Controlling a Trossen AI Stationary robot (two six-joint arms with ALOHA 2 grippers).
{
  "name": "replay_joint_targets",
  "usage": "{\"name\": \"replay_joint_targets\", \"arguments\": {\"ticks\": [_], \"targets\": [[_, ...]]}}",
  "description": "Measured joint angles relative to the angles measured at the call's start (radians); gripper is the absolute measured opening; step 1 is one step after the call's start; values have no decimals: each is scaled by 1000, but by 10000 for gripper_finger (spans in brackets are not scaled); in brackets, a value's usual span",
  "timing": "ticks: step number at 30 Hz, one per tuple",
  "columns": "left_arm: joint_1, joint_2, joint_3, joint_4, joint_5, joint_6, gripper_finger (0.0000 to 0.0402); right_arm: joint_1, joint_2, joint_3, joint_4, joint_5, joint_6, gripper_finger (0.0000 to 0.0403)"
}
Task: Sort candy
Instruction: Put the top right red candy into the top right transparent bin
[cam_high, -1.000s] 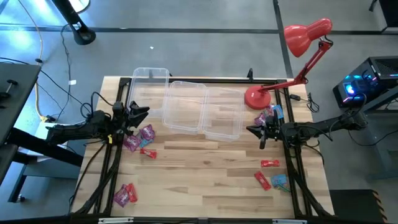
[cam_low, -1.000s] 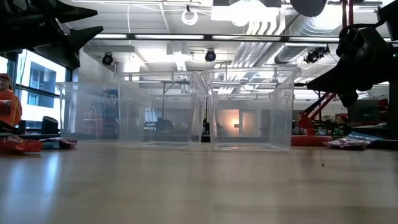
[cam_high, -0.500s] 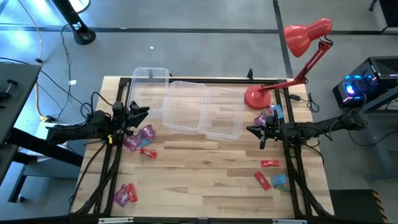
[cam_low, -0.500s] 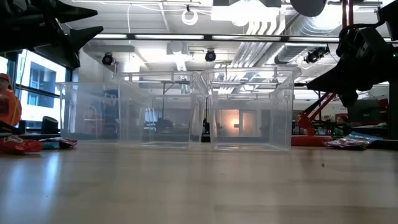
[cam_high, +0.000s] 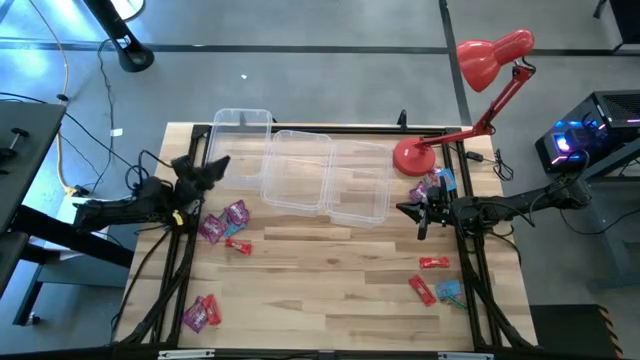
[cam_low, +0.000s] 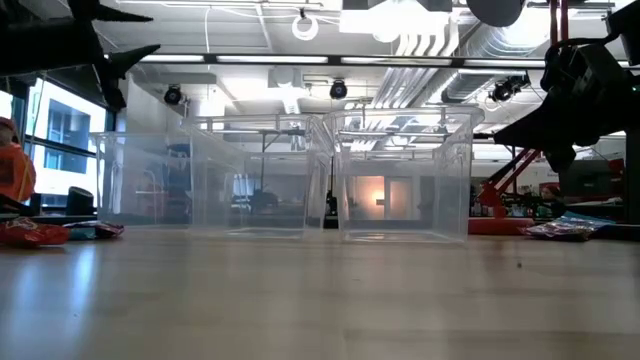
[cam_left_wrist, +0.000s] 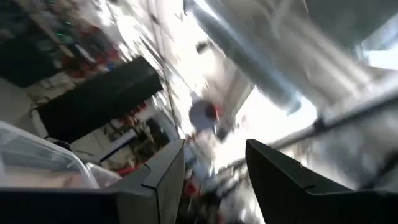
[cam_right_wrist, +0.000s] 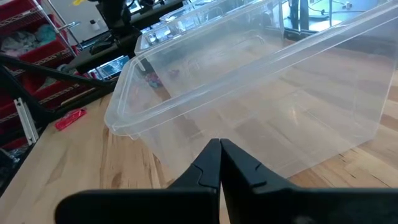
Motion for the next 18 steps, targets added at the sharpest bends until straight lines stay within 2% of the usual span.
{"name": "replay_joint_targets", "arguments": {"ticks": [3,7,9,12,15,18], "targets": [[0,61,0,8,-55,-124,163,0,0,0,0,0,0,0],[0,190,17,125,23,-166,163,0,0,0,0,1,0,0],[-1,273,63,218,60,-82,163,0,0,0,0,1,0,0],[-11,417,198,338,106,127,163,0,0,0,0,2,0,0],[-23,572,379,314,196,311,163,-3,0,0,15,18,0,0],[-29,713,560,199,287,400,163,-5,0,0,37,16,20,0]]}}
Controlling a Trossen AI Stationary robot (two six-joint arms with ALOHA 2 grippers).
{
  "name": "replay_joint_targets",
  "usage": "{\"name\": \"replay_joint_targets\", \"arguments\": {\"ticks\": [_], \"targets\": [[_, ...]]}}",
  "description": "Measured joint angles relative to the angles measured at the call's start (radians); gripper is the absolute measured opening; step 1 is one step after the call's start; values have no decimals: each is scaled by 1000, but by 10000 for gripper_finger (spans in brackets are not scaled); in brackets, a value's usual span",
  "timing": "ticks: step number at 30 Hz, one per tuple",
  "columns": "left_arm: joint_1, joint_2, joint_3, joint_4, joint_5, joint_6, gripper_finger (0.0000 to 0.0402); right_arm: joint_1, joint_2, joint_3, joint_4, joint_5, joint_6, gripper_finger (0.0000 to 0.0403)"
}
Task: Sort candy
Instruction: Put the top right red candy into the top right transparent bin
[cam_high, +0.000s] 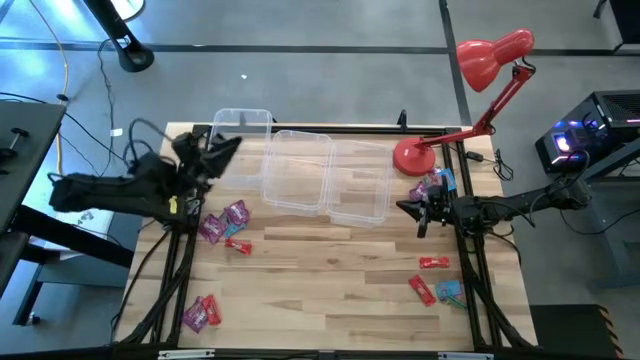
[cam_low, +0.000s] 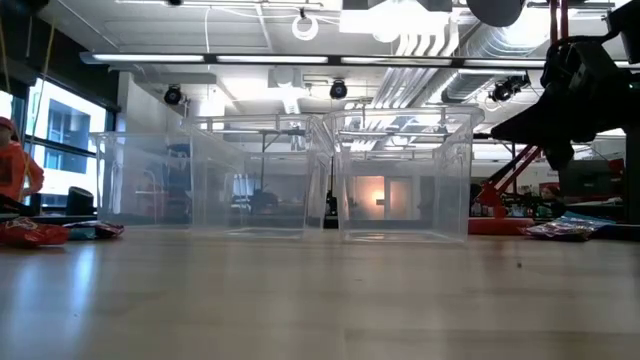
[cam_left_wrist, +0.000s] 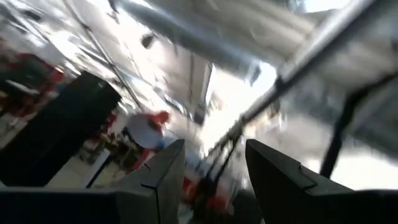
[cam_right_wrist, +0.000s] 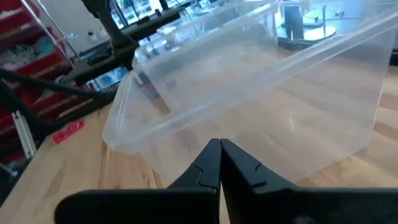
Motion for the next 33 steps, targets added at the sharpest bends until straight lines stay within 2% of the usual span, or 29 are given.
{"name": "replay_joint_targets", "arguments": {"ticks": [2,5,7,9,11,13,15,17,19,20,23,25,27,29,31,33], "targets": [[0,82,99,-77,19,35,163,0,1,0,75,-10,106,0],[0,191,211,-107,20,33,163,0,0,0,305,63,251,0],[0,247,268,-89,20,8,163,0,0,0,493,77,233,0],[3,296,311,-78,12,6,163,0,1,0,702,13,140,0],[3,340,346,-72,-20,6,163,0,1,6,894,-113,42,0],[4,372,372,-51,-54,5,163,0,1,51,970,-216,-16,0],[5,402,396,8,-88,2,163,1,3,131,907,-277,-61,0],[6,422,414,74,-99,-24,163,1,24,236,738,-294,-113,0],[6,422,425,94,-39,-63,163,1,69,347,521,-292,-158,0],[6,411,427,89,34,-60,163,1,101,404,421,-288,-173,0],[10,363,428,40,342,8,163,1,201,555,186,-282,-184,0],[1,323,428,-30,466,-15,163,1,271,633,116,-281,-186,0],[-25,271,428,-169,521,-43,163,1,332,693,89,-281,-186,0],[-62,204,428,-394,517,-14,160,1,382,742,85,-281,-185,0],[-106,130,428,-678,454,22,153,1,422,786,75,-281,-161,0],[-153,65,428,-930,345,29,144,1,458,828,34,-281,-86,0]]}}
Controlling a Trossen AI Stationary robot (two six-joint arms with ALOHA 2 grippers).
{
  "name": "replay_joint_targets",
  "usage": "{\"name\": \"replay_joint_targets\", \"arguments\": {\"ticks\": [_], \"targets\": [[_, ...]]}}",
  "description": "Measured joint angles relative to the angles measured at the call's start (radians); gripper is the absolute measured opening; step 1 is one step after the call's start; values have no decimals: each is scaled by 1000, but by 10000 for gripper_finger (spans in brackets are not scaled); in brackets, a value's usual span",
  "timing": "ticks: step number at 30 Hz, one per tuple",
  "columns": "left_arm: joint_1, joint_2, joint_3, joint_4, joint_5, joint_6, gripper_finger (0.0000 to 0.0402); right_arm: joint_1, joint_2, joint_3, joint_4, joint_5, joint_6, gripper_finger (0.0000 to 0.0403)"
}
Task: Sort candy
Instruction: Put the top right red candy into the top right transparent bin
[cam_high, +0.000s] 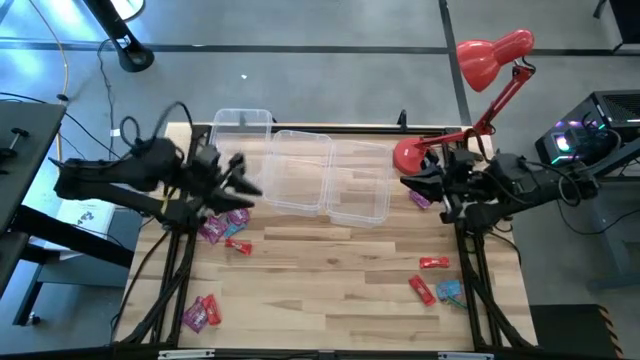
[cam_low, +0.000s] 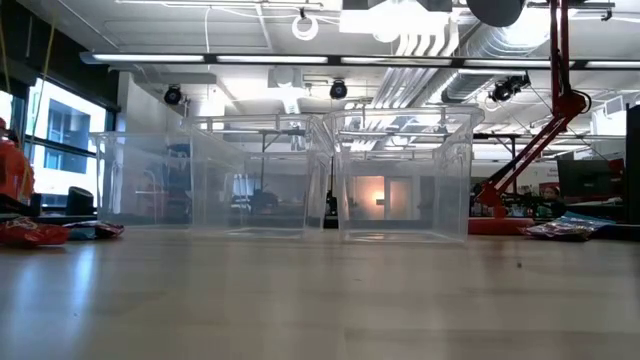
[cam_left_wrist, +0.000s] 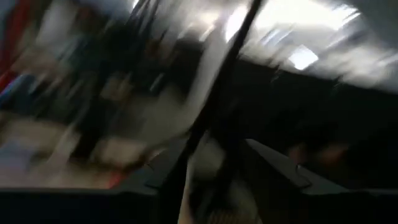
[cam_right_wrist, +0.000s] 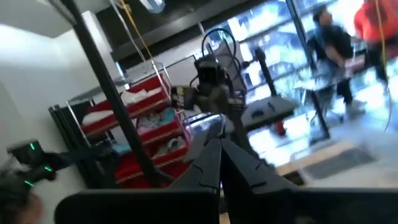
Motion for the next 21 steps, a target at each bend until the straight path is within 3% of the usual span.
{"name": "replay_joint_targets", "arguments": {"ticks": [3,5,10,13,17,21], "targets": [[-72,-71,-19,-201,-136,-2,130,0,60,61,-164,-24,177,0],[-106,-109,-49,-214,-178,-10,123,0,115,105,-326,-97,333,0],[-150,-189,-147,-198,-186,-86,115,77,262,199,-649,-419,654,0],[-166,-234,-212,-190,-231,-151,115,183,329,216,-822,-548,798,0],[-180,-271,-286,-161,-328,-238,115,341,402,177,-1009,-540,875,0],[-181,-273,-314,-172,-385,-319,115,420,455,85,-1084,-484,878,0]]}}
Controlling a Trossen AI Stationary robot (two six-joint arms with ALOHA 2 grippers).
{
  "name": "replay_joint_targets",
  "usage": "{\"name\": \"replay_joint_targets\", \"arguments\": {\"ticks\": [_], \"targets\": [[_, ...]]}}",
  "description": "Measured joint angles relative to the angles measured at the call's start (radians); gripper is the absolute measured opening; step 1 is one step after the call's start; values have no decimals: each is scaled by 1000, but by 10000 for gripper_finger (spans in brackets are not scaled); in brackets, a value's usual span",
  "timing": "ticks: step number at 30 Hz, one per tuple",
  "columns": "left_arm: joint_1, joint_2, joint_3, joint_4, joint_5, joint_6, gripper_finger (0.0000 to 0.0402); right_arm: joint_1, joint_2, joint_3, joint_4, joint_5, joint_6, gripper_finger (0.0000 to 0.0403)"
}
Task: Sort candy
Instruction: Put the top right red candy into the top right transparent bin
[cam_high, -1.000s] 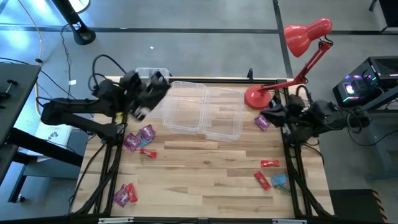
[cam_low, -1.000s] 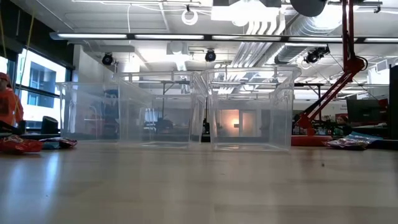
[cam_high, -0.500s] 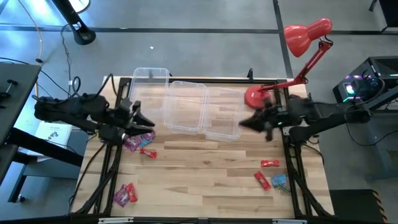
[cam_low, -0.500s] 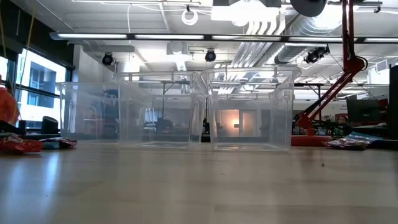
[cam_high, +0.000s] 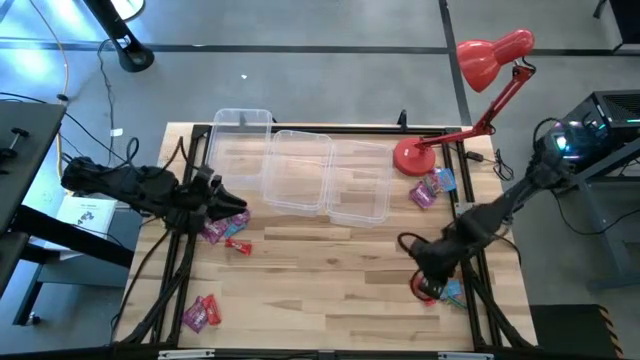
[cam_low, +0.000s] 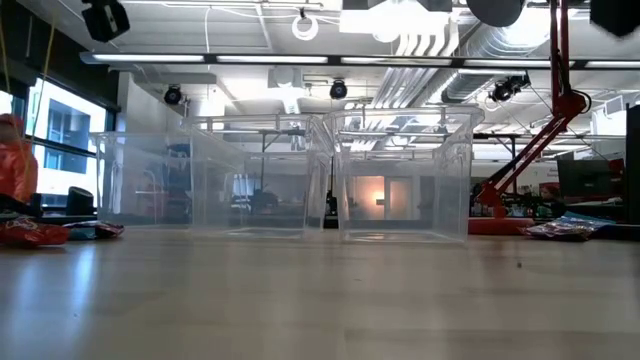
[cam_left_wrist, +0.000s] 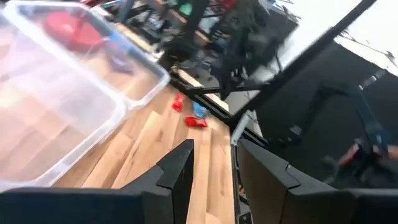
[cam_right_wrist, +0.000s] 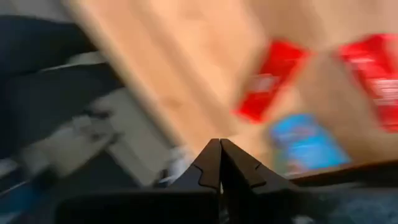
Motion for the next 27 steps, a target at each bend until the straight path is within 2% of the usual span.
{"name": "replay_joint_targets", "arguments": {"ticks": [3,6,12,18,21,25,27], "targets": [[1,22,0,8,-25,-11,115,-1,15,-80,9,28,2,5],[2,38,0,13,-37,-12,115,-29,19,-159,45,20,-16,29],[2,72,0,34,-37,27,115,-77,19,-274,150,14,-40,127],[2,121,0,79,-45,104,115,-79,19,-329,111,56,-93,217],[2,154,0,114,-83,130,115,-80,19,-340,106,105,-100,233],[3,198,0,142,-120,176,115,-80,34,-342,97,185,-130,236],[2,219,0,140,-123,192,115,-80,60,-342,95,190,-143,236]]}}
